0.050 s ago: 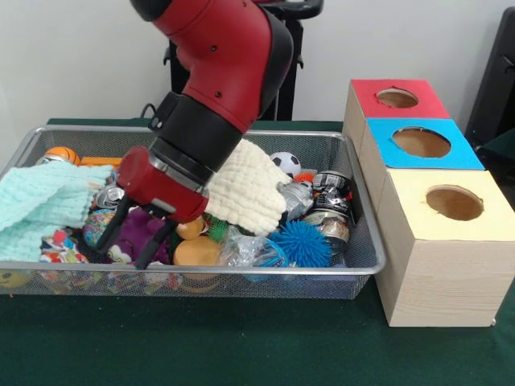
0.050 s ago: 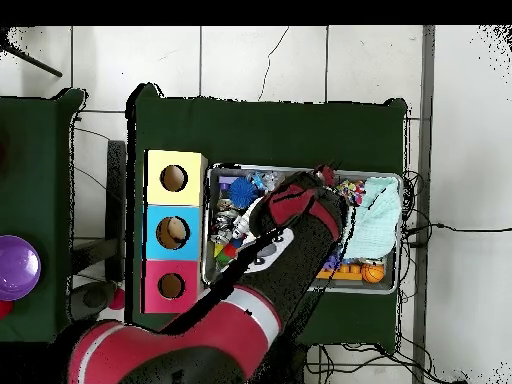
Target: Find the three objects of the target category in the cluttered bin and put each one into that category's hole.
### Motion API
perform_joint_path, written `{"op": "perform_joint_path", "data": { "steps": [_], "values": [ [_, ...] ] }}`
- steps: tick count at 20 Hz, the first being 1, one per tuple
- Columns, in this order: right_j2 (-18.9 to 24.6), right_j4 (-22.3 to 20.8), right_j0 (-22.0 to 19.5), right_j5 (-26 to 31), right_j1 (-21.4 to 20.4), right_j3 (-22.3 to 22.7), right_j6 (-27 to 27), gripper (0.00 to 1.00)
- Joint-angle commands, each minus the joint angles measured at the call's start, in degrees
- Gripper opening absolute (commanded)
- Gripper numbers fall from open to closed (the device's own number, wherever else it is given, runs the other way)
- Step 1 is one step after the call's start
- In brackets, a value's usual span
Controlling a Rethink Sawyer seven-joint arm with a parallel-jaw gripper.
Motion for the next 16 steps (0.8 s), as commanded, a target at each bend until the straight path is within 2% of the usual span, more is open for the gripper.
{"op": "perform_joint_path", "data": {
  "steps": [1,5,16],
  "values": [
    [15.3,2.7,-5.5,7.8,-2.3,4.8,7.8,1.0],
    [16.5,3.0,-6.1,8.5,-2.6,5.0,8.0,1.0],
    [18.8,3.1,-7.2,15.8,-4.7,5.7,5.2,1.0]
  ]
}}
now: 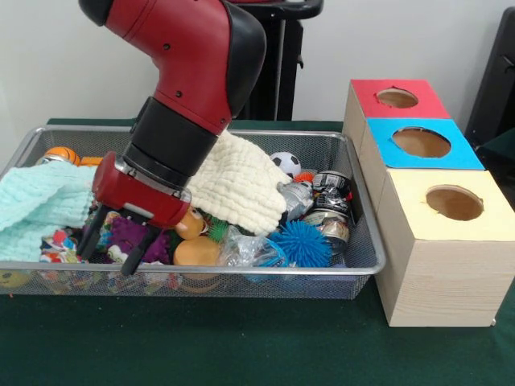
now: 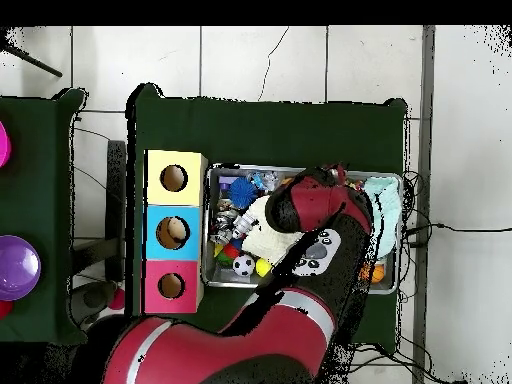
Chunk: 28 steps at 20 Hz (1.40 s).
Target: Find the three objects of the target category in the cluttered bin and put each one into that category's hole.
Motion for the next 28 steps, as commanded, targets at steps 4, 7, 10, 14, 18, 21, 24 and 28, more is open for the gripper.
{"op": "perform_joint_path", "data": {
  "steps": [4,7,10,14,18,21,24,28],
  "values": [
    [12.8,1.7,-2.1,13.8,-1.6,6.6,4.2,1.0],
    [14.0,1.5,-2.6,14.4,-2.4,7.3,4.0,1.0],
    [14.7,1.1,-2.8,15.0,-3.1,7.7,3.8,1.0],
    [15.1,0.2,-3.0,16.0,-3.5,7.7,3.0,1.0],
    [16.3,-1.2,-3.8,16.7,-3.5,7.4,0.8,1.0],
    [17.0,-1.8,-4.3,17.0,-4.1,7.9,0.2,1.0],
    [17.7,-2.0,-4.8,18.4,-4.8,8.4,-0.6,1.0],
    [17.3,-2.5,-4.6,18.2,-4.2,7.8,-0.7,1.0]
  ]
}}
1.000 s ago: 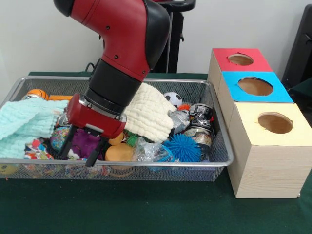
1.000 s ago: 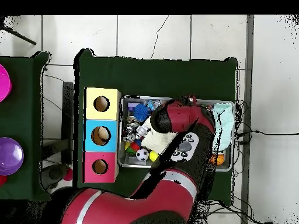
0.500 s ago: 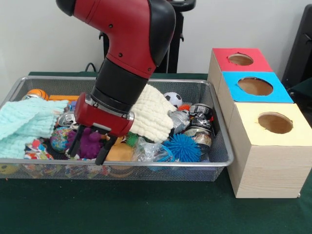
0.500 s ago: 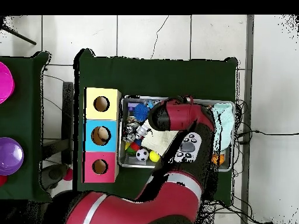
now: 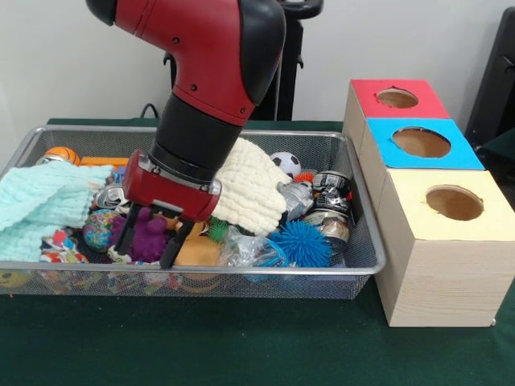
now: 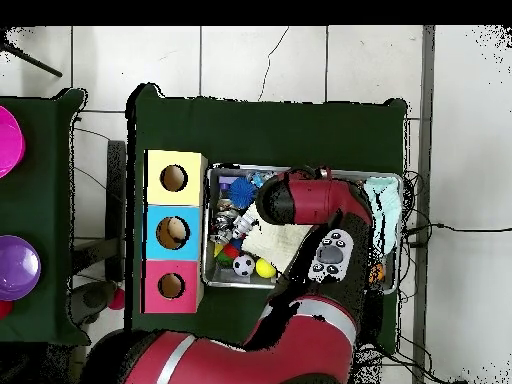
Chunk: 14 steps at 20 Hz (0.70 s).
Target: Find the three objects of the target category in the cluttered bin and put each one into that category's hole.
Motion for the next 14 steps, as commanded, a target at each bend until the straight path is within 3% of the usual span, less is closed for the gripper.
{"op": "perform_joint_path", "data": {
  "steps": [1,7,14],
  "values": [
    [8.2,-2.6,-1.5,8.4,1.9,5.7,-0.5,1.0],
    [8.2,-3.2,-1.3,11.9,2.4,4.7,-2.3,1.0],
    [9.3,-3.2,-2.1,11.3,3.4,4.4,-1.7,1.0]
  ]
}}
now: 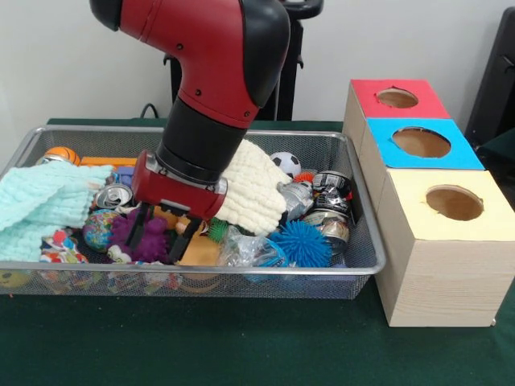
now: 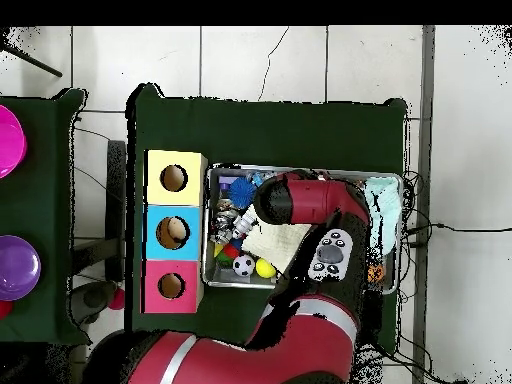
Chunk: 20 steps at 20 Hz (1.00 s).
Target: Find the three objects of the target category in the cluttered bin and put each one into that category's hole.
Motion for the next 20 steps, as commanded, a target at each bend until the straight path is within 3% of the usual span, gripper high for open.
{"op": "perform_joint_path", "data": {
  "steps": [1,20],
  "values": [
    [8.0,-3.3,-1.8,6.8,3.7,4.0,-1.7,1.0],
    [3.7,-7.8,0.7,0.9,7.3,-0.2,1.2,1.0]
  ]
}}
